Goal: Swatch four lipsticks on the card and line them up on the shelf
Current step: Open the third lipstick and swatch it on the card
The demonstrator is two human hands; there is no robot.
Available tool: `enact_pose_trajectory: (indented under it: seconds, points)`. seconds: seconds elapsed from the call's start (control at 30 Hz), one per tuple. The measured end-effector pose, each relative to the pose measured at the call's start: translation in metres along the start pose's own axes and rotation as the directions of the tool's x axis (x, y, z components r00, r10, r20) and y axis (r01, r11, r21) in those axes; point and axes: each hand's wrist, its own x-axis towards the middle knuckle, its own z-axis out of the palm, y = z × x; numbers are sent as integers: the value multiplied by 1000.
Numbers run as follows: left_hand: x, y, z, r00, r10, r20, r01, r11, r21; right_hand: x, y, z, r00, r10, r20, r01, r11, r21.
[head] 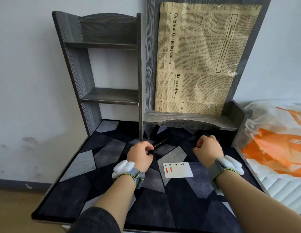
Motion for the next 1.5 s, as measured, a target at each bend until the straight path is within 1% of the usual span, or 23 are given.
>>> enact_pose_trajectory:
  seconds: [0.1, 0.2, 0.3, 0.43, 0.6, 0.73, 0.87, 1.0, 1.13, 1.2, 1.4, 1.5]
  points:
    - [0, 1, -1, 1000, 0, 2, 0, 1000, 9, 1, 3, 1, 1000, 2, -1, -2, 1000, 4]
    - [0, 0, -1, 1000, -2, 7, 2, 1000, 11, 0, 3, 0, 1000, 7, -4, -8, 999, -45]
    - [1, -1, -1, 1000, -10, 4, 10, 1000, 10, 0, 3, 1, 1000, -10, 5, 10, 999, -46]
    - [2, 0, -1, 1000, -8, -21, 9, 1000, 16, 0, -4, 4, 997, -71, 15, 72, 997, -19]
    - [6, -2, -1, 998, -39, -57, 39, 999, 12, 2, -25, 8, 980, -191, 50, 189, 981, 43]
    - [12, -5, -1, 995, -79, -54, 78, 997, -7, 4, -44, 18, 950, -292, 114, 292, 956, 19]
    - [18, -8, 0, 996, -88, 9, 88, 996, -10, 6, -62, 27, 890, -399, 220, 420, 905, -59]
    - [25, -10, 2, 996, -88, 15, 89, 996, -20, 9, -75, 31, 834, -466, 296, 508, 857, -82]
    - [27, -13, 3, 997, -83, -2, 83, 996, -42, 12, -80, 40, 804, -464, 372, 529, 843, -92]
    - [28, -15, 4, 997, -81, -1, 81, 996, -48, 13, -80, 45, 807, -456, 376, 523, 847, -96]
    - [28, -19, 3, 997, -77, 32, 79, 994, -81, 12, -76, 48, 851, -437, 291, 477, 875, -79]
    - [26, -19, 2, 997, -63, 44, 66, 996, -65, 8, -73, 41, 880, -415, 231, 437, 898, -52]
